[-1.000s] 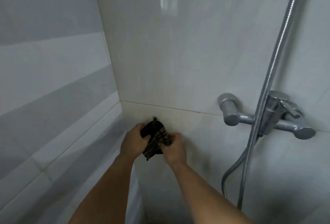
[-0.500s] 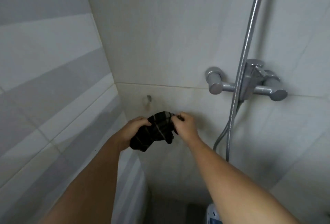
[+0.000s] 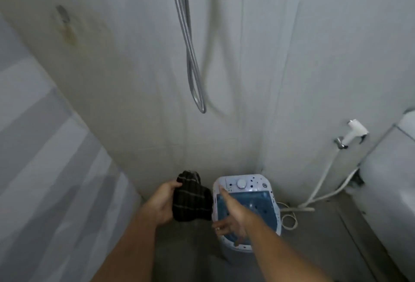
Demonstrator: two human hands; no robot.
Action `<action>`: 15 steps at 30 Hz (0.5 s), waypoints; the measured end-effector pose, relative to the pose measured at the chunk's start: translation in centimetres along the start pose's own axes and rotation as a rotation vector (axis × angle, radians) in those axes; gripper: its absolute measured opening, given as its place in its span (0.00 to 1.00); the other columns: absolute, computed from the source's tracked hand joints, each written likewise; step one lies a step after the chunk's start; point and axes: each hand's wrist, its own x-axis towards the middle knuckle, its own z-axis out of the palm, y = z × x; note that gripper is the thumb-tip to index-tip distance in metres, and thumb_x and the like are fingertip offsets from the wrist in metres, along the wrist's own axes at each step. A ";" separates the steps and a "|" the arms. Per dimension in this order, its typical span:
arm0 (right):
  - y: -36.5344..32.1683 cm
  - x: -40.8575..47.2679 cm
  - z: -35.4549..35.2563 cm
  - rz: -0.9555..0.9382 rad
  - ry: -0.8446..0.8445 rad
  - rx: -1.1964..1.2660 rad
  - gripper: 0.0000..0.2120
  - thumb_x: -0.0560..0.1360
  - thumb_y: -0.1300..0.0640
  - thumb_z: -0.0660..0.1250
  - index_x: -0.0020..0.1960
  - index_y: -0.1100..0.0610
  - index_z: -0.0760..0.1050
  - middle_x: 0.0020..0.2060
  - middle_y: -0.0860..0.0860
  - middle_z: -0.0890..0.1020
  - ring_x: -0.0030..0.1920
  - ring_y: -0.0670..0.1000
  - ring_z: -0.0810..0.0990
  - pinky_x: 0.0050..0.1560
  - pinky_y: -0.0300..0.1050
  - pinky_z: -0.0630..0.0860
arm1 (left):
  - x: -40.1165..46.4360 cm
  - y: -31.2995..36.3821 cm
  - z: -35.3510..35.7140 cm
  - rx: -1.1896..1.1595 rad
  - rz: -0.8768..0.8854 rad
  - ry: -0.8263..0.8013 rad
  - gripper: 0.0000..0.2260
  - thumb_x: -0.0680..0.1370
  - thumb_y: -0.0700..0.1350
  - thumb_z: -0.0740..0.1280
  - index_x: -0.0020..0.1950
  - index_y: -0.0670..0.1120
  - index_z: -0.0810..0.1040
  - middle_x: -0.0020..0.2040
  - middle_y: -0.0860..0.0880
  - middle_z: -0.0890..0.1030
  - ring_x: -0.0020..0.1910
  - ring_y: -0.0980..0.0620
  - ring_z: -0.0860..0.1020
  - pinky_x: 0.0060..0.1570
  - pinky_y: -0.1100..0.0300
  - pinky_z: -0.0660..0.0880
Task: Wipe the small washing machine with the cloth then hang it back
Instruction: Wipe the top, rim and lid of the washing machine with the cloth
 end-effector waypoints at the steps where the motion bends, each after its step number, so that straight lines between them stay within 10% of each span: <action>1: 1.7 0.3 -1.1 -0.040 -0.032 0.058 0.50 0.66 0.17 0.56 0.80 0.42 0.54 0.60 0.59 0.83 0.57 0.60 0.83 0.69 0.72 0.55 | 0.2 -1.3 0.9 -0.006 0.029 -0.018 0.16 0.80 0.45 0.58 0.60 0.39 0.79 0.53 0.35 0.85 0.55 0.37 0.80 0.55 0.47 0.75; 7: 7.7 -5.0 -2.9 -0.383 -0.054 0.332 0.27 0.74 0.31 0.65 0.65 0.47 0.79 0.59 0.51 0.85 0.59 0.54 0.82 0.69 0.64 0.64 | -3.3 -7.2 5.0 -0.067 0.184 -0.163 0.18 0.77 0.40 0.58 0.65 0.46 0.76 0.61 0.37 0.81 0.55 0.38 0.80 0.53 0.45 0.77; 11: 10.3 -7.1 -4.3 -0.515 0.053 0.509 0.31 0.69 0.45 0.78 0.66 0.54 0.69 0.60 0.61 0.83 0.56 0.63 0.85 0.48 0.62 0.82 | -6.0 -10.1 7.6 -0.018 0.261 -0.219 0.20 0.74 0.37 0.58 0.65 0.46 0.74 0.56 0.38 0.80 0.50 0.40 0.80 0.49 0.46 0.79; 15: 11.5 -10.0 -5.6 -0.607 0.098 0.486 0.40 0.69 0.54 0.78 0.76 0.46 0.64 0.65 0.59 0.78 0.62 0.61 0.80 0.59 0.59 0.79 | -7.9 -12.6 8.1 0.052 0.262 -0.209 0.17 0.75 0.45 0.66 0.63 0.44 0.77 0.58 0.38 0.82 0.56 0.37 0.81 0.47 0.47 0.80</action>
